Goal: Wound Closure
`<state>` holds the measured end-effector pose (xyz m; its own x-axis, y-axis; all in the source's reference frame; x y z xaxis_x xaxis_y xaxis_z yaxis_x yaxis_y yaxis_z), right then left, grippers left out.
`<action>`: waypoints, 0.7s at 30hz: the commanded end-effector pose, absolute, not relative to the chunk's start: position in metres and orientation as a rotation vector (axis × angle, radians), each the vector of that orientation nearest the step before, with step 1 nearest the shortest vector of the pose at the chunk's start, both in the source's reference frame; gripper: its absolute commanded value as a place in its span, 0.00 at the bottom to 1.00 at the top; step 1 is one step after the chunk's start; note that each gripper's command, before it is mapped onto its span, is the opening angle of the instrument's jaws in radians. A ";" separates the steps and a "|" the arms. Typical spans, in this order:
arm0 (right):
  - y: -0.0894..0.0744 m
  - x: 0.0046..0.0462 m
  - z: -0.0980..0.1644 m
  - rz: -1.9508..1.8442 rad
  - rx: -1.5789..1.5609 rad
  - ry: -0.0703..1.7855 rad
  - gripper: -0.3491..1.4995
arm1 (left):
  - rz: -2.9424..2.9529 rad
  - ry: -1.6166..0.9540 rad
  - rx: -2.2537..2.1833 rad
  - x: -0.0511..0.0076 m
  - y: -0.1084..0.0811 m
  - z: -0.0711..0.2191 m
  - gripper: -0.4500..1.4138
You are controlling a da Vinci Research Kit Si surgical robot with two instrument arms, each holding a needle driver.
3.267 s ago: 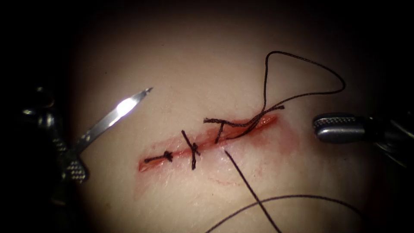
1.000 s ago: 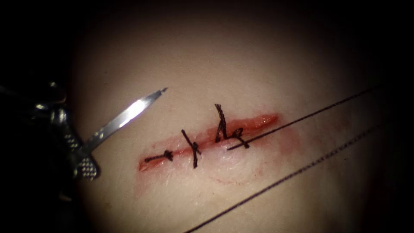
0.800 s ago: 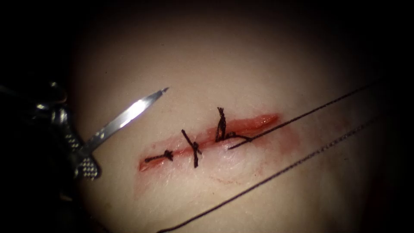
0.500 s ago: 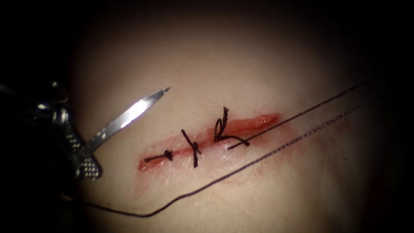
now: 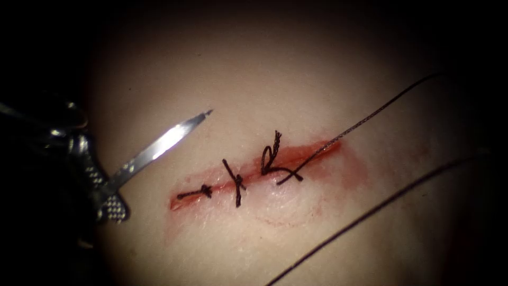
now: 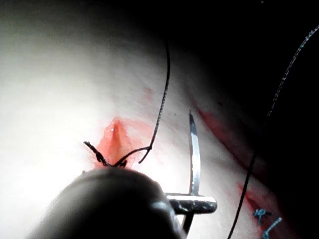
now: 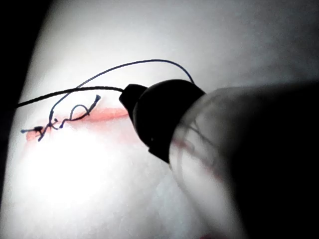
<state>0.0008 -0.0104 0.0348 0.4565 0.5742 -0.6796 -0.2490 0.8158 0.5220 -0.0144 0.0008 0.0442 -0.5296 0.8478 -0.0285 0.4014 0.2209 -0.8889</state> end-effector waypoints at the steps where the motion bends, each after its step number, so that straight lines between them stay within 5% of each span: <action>1: -0.014 0.0035 0.037 0.501 0.433 0.944 0.00 | 1.268 -2.029 -1.146 -0.0149 0.001 0.045 0.00; 7: -0.021 0.0082 0.043 0.473 0.571 0.869 0.00 | 1.269 -2.018 -1.145 -0.0147 0.001 0.045 0.00; 8: -0.021 0.0087 0.043 0.467 0.586 0.876 0.19 | 1.269 -2.019 -1.145 -0.0147 0.001 0.045 0.00; 9: -0.022 0.0089 0.044 0.438 0.627 0.935 0.65 | 1.269 -2.017 -1.145 -0.0146 0.001 0.045 0.00; 11: -0.023 0.0078 0.044 0.436 0.694 1.018 0.80 | 1.274 -2.007 -1.142 -0.0145 0.001 0.045 0.00; 19: -0.014 -0.0001 0.037 0.704 0.494 1.078 0.77 | 1.308 -1.969 -1.128 -0.0127 0.002 0.047 0.00; 21: -0.011 -0.0022 0.035 0.699 0.354 1.084 0.47 | 1.332 -1.962 -1.119 -0.0122 0.001 0.047 0.00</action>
<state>-0.0027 -0.0115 0.0350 0.2914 0.6666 -0.6861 -0.3712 0.7398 0.5611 -0.0115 0.0008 0.0471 -0.5310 0.8469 -0.0277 0.3374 0.1813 -0.9237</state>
